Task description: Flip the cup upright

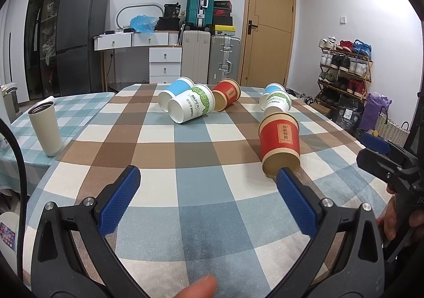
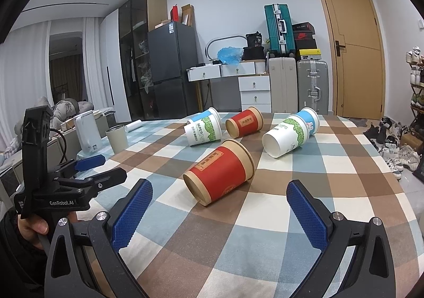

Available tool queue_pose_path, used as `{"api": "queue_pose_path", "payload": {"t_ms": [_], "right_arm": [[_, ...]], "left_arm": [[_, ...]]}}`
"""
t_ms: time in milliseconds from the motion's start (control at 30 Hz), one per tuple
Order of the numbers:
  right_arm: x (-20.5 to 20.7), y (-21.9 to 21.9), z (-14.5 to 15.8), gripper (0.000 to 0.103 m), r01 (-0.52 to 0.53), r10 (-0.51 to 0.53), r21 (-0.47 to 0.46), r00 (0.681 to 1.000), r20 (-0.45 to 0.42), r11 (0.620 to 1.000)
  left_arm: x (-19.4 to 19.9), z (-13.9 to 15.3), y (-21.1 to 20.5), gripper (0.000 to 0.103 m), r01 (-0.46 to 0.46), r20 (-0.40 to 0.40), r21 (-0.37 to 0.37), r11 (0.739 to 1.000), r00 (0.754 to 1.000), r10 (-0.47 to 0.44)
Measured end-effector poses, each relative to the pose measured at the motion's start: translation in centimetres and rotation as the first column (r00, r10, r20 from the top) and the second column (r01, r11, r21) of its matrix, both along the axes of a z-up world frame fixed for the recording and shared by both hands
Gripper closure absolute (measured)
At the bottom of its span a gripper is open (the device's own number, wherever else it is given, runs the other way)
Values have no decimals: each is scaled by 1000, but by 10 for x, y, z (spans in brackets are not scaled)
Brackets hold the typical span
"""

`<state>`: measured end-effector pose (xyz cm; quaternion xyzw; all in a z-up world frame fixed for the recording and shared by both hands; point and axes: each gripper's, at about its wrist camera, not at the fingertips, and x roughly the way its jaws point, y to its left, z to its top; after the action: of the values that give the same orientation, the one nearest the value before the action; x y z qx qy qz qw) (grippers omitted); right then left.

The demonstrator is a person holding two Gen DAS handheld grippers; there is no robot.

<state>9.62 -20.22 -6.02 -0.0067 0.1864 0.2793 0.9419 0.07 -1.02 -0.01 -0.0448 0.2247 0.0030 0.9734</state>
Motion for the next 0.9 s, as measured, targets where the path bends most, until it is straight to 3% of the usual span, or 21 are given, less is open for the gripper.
{"api": "queue_pose_path", "payload": {"t_ms": [733, 900], "right_arm": [[0, 1, -3, 0, 16, -16, -6, 1000, -13, 1000], [7, -1, -3, 0, 41, -42, -21, 998, -51, 999]], "left_arm": [[-2, 7, -4, 1, 4, -16, 20, 1000, 1000, -4], [-3, 11, 0, 1, -4, -10, 11, 1000, 1000, 4]]}}
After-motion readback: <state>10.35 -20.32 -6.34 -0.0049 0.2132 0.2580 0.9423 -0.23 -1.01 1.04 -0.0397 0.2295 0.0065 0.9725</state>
